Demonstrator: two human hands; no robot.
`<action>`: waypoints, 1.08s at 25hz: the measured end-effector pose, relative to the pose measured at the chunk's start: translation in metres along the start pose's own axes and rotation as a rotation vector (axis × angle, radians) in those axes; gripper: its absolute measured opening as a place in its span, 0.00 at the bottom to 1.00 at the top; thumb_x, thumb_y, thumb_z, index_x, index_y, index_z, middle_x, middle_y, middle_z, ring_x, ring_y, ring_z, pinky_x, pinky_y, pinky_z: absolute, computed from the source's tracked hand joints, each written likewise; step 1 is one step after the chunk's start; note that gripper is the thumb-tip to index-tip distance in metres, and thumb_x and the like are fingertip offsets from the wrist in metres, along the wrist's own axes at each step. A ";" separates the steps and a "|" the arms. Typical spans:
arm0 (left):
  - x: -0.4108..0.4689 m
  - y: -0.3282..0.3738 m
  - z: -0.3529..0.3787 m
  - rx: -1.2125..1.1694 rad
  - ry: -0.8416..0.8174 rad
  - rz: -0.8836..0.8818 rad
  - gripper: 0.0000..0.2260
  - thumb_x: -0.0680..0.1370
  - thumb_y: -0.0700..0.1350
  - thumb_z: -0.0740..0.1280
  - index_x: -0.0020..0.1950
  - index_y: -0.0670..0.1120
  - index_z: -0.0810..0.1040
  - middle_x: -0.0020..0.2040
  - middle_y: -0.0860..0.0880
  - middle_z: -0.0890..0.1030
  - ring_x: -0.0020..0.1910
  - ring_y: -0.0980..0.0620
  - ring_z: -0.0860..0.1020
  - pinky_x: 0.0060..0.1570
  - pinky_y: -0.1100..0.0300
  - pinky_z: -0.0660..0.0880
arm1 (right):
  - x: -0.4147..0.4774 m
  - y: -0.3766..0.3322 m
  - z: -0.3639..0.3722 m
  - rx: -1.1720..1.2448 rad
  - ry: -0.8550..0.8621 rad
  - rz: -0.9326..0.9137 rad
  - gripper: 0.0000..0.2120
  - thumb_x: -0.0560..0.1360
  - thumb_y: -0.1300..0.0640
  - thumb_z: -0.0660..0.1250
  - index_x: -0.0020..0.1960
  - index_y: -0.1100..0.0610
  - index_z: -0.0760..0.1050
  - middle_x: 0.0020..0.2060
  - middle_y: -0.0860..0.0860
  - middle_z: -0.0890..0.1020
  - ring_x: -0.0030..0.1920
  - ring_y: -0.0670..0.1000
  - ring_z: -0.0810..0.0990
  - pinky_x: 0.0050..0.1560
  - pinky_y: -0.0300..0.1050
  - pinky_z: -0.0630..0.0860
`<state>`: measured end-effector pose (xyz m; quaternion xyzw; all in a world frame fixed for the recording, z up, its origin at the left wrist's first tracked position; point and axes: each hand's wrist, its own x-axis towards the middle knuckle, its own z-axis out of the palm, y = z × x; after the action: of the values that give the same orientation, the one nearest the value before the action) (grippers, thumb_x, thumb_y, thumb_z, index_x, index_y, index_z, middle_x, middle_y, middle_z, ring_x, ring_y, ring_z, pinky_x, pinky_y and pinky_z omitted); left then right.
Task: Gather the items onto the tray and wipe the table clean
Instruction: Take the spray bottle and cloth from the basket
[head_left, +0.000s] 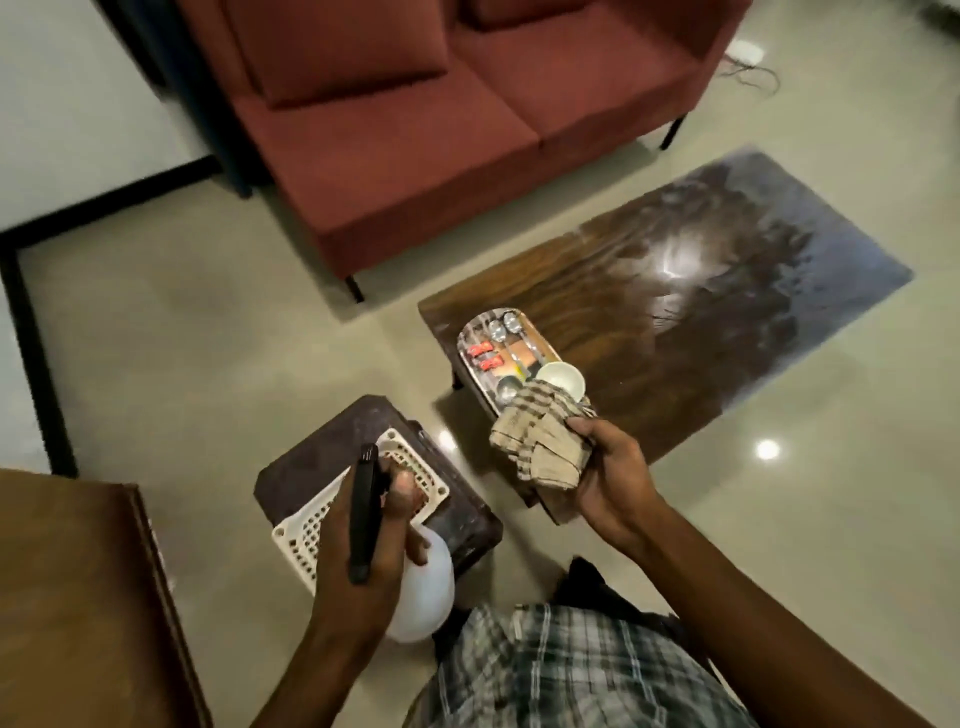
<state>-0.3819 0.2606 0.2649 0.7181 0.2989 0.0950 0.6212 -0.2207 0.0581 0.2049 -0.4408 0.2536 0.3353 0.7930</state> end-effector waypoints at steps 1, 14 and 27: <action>-0.002 0.012 0.019 0.001 -0.029 0.015 0.19 0.83 0.53 0.68 0.44 0.38 0.77 0.31 0.36 0.78 0.29 0.44 0.80 0.35 0.66 0.76 | -0.012 -0.016 -0.016 0.015 0.012 -0.043 0.21 0.79 0.62 0.64 0.71 0.65 0.78 0.65 0.64 0.84 0.65 0.64 0.83 0.69 0.63 0.78; -0.007 0.120 0.346 0.032 -0.265 0.158 0.15 0.82 0.57 0.67 0.47 0.45 0.77 0.30 0.38 0.75 0.29 0.45 0.76 0.37 0.62 0.76 | -0.092 -0.219 -0.288 -0.027 0.172 -0.303 0.20 0.78 0.60 0.69 0.70 0.59 0.80 0.64 0.62 0.85 0.66 0.66 0.83 0.62 0.63 0.82; 0.048 0.175 0.595 0.034 -0.322 0.033 0.21 0.76 0.65 0.68 0.47 0.48 0.83 0.28 0.38 0.75 0.28 0.40 0.77 0.40 0.60 0.79 | -0.027 -0.403 -0.422 0.061 0.220 -0.351 0.19 0.80 0.61 0.66 0.71 0.58 0.80 0.64 0.62 0.85 0.66 0.67 0.83 0.67 0.71 0.77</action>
<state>0.0130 -0.2192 0.2947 0.7392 0.1854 -0.0160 0.6473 0.0208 -0.4726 0.2333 -0.4879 0.2680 0.1339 0.8199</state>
